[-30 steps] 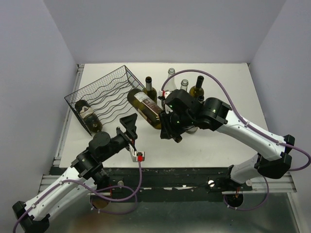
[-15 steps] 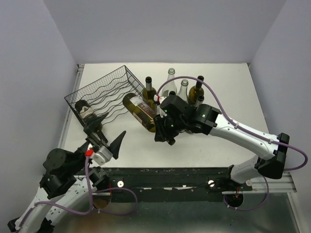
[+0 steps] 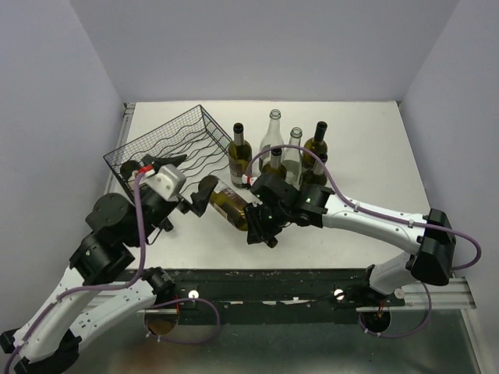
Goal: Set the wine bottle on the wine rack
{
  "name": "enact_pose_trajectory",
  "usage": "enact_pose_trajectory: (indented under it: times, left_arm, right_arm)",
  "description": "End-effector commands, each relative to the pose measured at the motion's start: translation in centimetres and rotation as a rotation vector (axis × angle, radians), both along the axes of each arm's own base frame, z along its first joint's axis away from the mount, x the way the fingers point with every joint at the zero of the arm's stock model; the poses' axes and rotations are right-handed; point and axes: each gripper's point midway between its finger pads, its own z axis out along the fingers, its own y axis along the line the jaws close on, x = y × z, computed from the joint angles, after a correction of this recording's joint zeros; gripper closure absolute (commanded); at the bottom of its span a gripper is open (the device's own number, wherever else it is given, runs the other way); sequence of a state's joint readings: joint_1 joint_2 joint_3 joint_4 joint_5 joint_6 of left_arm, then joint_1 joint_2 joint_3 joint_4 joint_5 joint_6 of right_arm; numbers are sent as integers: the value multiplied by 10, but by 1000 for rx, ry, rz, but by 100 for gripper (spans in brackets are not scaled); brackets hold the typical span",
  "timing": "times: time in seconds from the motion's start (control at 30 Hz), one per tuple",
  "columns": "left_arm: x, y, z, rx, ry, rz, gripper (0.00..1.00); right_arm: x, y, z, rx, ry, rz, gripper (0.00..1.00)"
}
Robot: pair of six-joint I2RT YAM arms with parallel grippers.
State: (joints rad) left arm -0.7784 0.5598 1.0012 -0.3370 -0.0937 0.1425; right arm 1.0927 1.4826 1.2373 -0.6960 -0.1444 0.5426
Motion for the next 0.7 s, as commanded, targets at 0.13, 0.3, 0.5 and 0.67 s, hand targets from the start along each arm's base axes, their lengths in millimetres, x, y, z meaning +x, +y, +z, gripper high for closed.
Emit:
enact_pose_trajectory:
  times: [0.13, 0.3, 0.5, 0.67]
  left_arm:
    - [51, 37, 1, -85, 247, 247, 1]
    - [88, 70, -20, -108, 347, 427, 1]
    - [102, 95, -54, -188, 410, 552, 1]
    - [96, 107, -78, -225, 357, 589, 1]
  right_arm:
    - [15, 72, -8, 170, -85, 24, 99]
    - [17, 97, -22, 166, -97, 32, 99]
    - [22, 126, -36, 169, -110, 26, 99]
    - [34, 138, -39, 157, -153, -11, 99]
